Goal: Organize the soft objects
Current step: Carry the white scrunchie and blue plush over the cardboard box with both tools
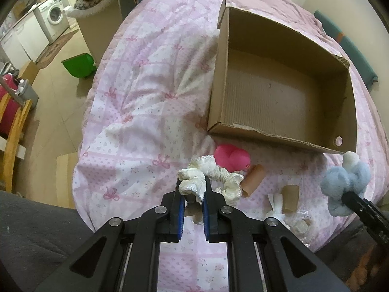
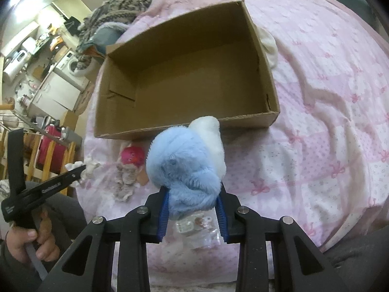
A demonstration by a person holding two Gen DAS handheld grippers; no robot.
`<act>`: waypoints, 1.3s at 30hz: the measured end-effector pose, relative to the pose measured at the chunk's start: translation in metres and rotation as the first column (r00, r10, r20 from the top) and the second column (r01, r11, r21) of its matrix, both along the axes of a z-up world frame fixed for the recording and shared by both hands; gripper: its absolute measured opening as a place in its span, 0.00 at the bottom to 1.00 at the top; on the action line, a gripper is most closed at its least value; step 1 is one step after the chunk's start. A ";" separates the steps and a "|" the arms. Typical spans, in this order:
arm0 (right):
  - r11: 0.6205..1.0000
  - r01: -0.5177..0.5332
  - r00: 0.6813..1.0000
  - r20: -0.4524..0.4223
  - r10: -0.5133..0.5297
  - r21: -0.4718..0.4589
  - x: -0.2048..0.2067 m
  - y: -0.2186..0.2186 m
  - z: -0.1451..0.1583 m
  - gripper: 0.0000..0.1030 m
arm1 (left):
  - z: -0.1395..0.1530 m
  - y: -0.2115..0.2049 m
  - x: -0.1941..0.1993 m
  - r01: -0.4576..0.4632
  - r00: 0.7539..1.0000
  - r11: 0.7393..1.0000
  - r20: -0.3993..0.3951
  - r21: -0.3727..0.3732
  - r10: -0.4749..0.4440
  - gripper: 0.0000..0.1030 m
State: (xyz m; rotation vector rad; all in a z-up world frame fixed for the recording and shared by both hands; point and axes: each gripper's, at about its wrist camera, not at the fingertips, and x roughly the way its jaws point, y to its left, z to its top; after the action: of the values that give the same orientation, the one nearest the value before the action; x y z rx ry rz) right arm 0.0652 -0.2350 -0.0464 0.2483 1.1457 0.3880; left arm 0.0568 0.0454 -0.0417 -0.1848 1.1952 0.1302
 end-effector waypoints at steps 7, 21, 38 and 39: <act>0.999 0.004 0.999 0.038 -0.006 0.048 -0.007 -0.007 0.012 0.34 | 0.018 -0.002 -0.007 0.015 0.998 1.000 0.060 0.022 -0.016 0.11; 0.996 -0.015 0.984 0.180 -0.001 0.086 0.005 -0.012 0.077 0.34 | 0.070 -0.020 0.013 0.080 0.984 0.996 0.158 0.027 -0.083 0.11; 0.997 -0.001 0.983 0.185 -0.014 0.081 0.087 0.004 0.053 0.34 | 0.053 -0.048 0.104 0.122 0.970 0.990 0.202 0.071 -0.134 0.11; 0.996 0.003 0.985 0.173 -0.018 0.085 0.090 0.003 0.046 0.34 | 0.047 -0.048 0.107 0.128 0.970 0.989 0.199 0.068 -0.139 0.11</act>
State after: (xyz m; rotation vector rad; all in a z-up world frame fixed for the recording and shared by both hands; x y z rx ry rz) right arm 0.1551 -0.2321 -0.0006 0.2888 0.9577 0.4410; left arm 0.1641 -0.0030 0.0056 -0.0672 0.9952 0.0245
